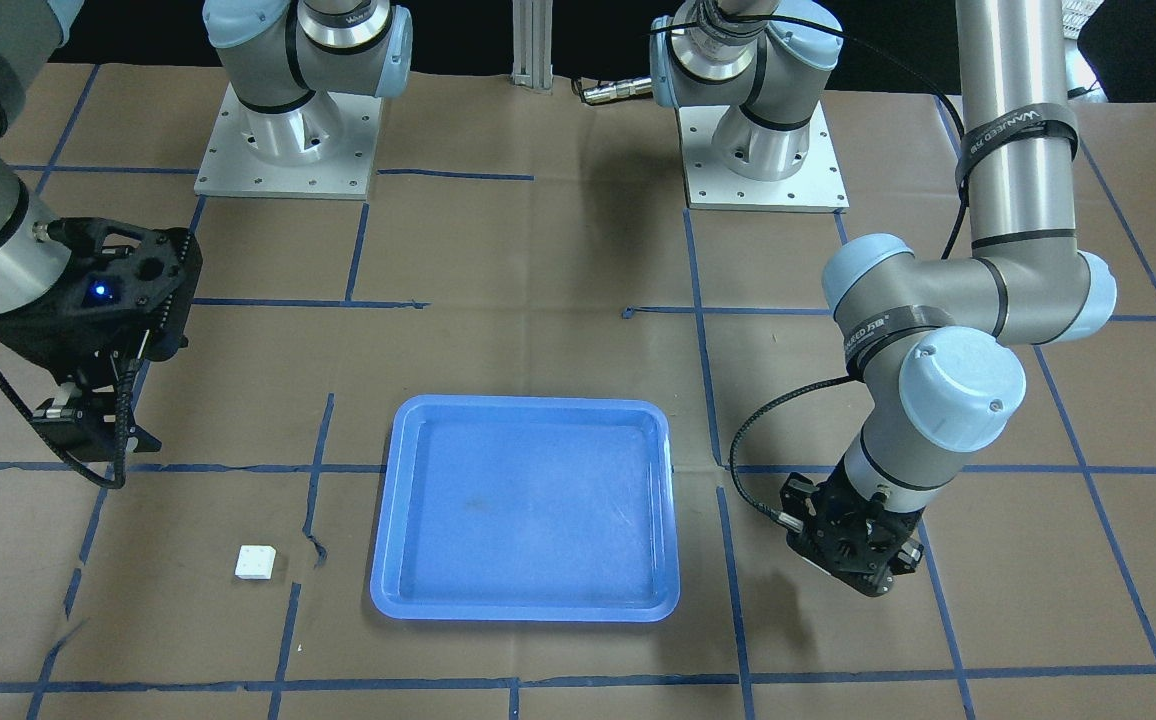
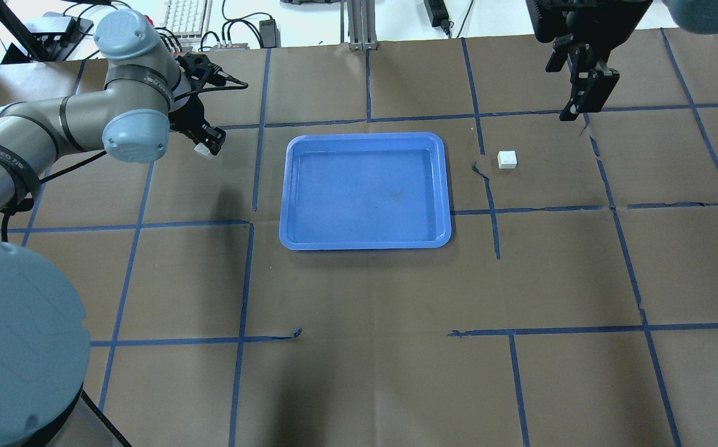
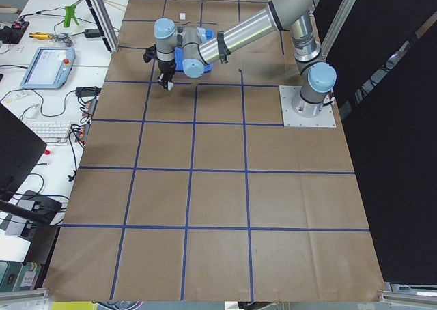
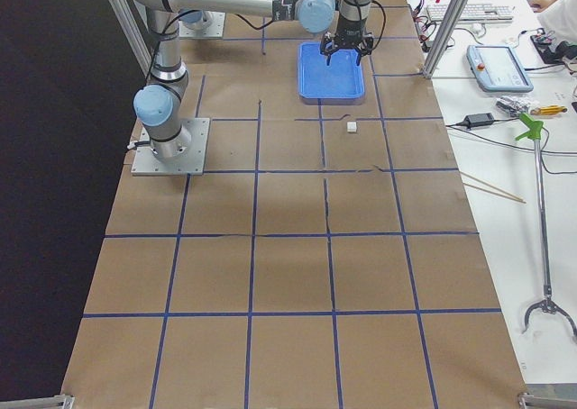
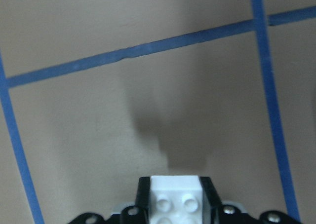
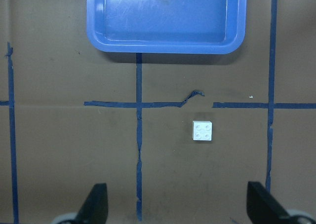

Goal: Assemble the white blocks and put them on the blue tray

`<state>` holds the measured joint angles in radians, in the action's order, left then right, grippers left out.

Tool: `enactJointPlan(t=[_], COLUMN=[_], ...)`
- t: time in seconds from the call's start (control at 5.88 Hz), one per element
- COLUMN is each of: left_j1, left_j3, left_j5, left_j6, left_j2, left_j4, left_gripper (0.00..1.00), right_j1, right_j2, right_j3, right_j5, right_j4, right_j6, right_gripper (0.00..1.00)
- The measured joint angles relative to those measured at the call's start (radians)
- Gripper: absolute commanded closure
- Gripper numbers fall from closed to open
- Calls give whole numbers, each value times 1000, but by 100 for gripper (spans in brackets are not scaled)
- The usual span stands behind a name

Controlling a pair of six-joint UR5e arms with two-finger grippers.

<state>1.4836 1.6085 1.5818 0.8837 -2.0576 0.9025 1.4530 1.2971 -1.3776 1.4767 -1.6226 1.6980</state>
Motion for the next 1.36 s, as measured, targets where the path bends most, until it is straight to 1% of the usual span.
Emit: enactJointPlan(t=[0.17,0.34,0.51,0.68,0.85,1.19,1.36], left_j1=[41,106,170,229,286,366,381], left_j3=[1,1,1,1,4,7,7], left_j5=[0,2,2,1,1,1,-1], left_j6=[209,392,506,555,583,592,577], left_j2=[3,3,-4,-15,-27,-77,-105], left_j4=[0,0,0,1,2,-22,-41], left_gripper=[100,100,100,100,100,100,100], right_j1=[-34,-73,-113,-146,-170,-193,-196], right_j2=[-51,-93,-131,-159,-177,-189,-202], right_j3=[-1,-9,-29,-66,-128,-261,-286], right_j5=[-62,-137,-211,-272,-321,-381,-402], right_j4=[-14,-20,-33,-64,-133,-333,-401], right_j6=[28,71,125,168,193,227,236], right_gripper=[0,0,0,0,0,0,0])
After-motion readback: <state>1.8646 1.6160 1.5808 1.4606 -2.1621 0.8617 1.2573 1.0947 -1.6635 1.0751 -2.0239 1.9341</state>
